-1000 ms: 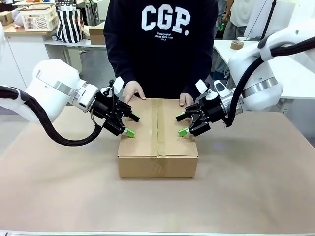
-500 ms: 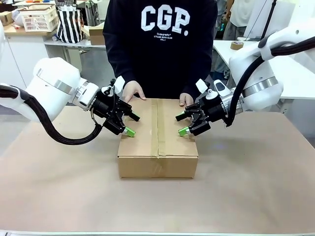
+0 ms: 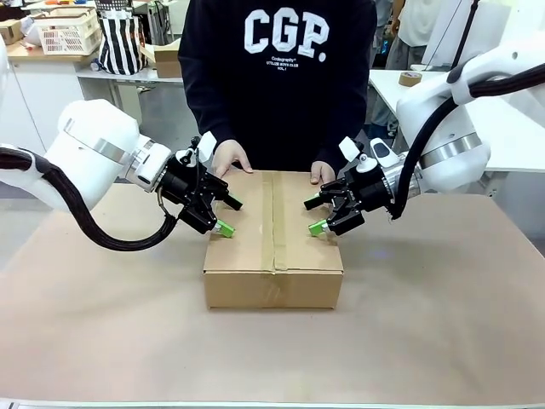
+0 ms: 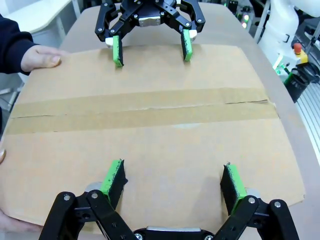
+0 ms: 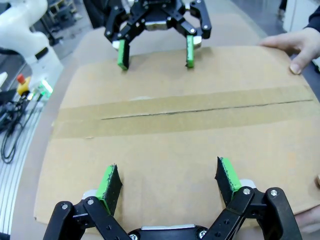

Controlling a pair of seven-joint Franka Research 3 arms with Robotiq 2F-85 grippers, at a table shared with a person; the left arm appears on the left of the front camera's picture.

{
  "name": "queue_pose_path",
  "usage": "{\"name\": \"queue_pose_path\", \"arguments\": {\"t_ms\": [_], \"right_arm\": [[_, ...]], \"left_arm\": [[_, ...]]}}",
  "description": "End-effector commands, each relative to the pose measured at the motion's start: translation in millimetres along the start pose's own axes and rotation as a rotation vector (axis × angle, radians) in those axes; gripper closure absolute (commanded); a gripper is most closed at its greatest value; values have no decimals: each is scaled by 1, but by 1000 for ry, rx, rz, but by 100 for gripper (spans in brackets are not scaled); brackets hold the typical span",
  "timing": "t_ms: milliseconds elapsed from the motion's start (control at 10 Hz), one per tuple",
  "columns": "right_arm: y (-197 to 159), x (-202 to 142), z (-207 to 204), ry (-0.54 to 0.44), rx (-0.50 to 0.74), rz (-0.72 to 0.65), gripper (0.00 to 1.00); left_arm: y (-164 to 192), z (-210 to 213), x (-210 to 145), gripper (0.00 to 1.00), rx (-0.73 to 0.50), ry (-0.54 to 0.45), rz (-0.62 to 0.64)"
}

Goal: Pack the gift set into the box.
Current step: Press and hold the closed box until the human finishes sealing it.

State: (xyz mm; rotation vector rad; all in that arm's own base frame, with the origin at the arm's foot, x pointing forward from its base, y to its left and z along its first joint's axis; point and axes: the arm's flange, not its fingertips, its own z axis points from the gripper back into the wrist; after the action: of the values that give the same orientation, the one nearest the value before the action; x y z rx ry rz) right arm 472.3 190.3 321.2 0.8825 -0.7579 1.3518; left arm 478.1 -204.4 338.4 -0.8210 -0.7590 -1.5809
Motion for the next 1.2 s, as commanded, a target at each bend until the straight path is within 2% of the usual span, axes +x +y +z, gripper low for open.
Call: {"name": "queue_pose_path", "arguments": {"t_ms": [0, 1100], "right_arm": [[1, -2, -1, 4, -1, 0, 0], [1, -2, -1, 4, -1, 0, 0]], "left_arm": [[-1, -1, -3, 0, 0, -10, 1], [-1, -1, -3, 0, 0, -10, 1]]}}
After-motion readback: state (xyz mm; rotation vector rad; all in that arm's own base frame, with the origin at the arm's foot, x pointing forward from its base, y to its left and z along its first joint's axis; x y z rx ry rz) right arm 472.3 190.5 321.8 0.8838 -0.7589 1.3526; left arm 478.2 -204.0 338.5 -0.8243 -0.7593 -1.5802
